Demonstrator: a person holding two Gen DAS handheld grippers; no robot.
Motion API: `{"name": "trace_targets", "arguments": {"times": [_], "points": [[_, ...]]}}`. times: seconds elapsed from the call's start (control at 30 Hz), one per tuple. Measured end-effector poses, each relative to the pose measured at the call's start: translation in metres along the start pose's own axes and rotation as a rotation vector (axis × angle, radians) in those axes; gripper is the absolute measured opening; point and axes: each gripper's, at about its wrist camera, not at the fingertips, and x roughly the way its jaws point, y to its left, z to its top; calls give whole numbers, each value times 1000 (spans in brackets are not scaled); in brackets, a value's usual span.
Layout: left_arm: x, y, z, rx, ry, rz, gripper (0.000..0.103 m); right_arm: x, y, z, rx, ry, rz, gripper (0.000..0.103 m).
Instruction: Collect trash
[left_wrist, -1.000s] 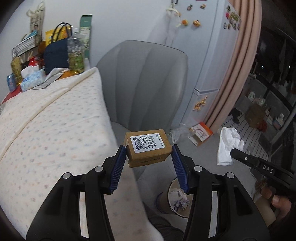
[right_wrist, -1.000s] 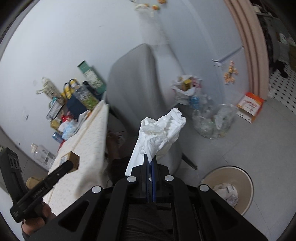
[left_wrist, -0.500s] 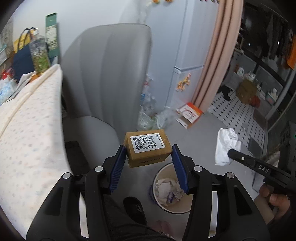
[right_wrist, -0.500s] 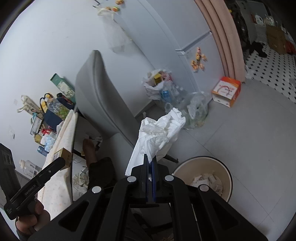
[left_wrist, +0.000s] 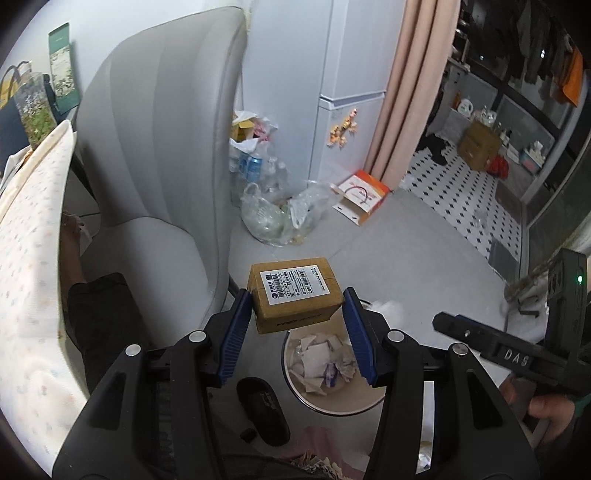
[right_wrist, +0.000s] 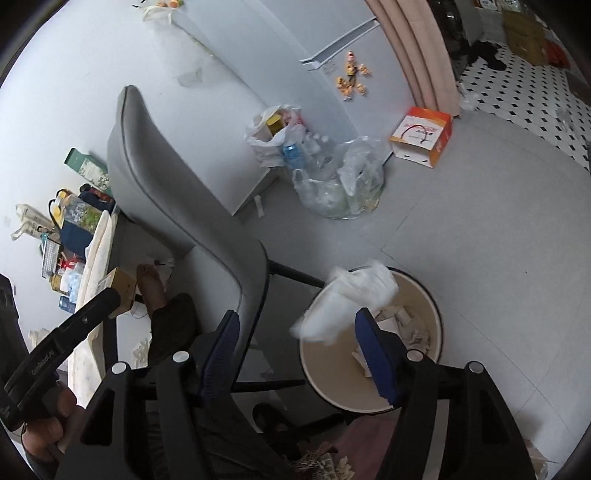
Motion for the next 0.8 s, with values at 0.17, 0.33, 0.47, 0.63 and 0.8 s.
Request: {"name": "trace_targets", "arguments": {"times": [0.17, 0.33, 0.47, 0.63, 0.8], "points": [[6, -16, 1, 20, 21, -41, 52, -12, -17, 8, 34, -41, -13, 71], [8, -33, -1, 44, 42, -181, 83, -27, -28, 16, 38, -107, -79, 79], [0, -35, -2, 52, -1, -170, 97, -36, -37, 22, 59, -137, -94, 80], [-8, -21, -1, -3, -20, -160, 97, -39, -31, 24, 42, -145, -109, 82], [-28, -4, 2, -35, -62, -121, 97, -49, -10, 23, 9, -184, -110, 93]]}}
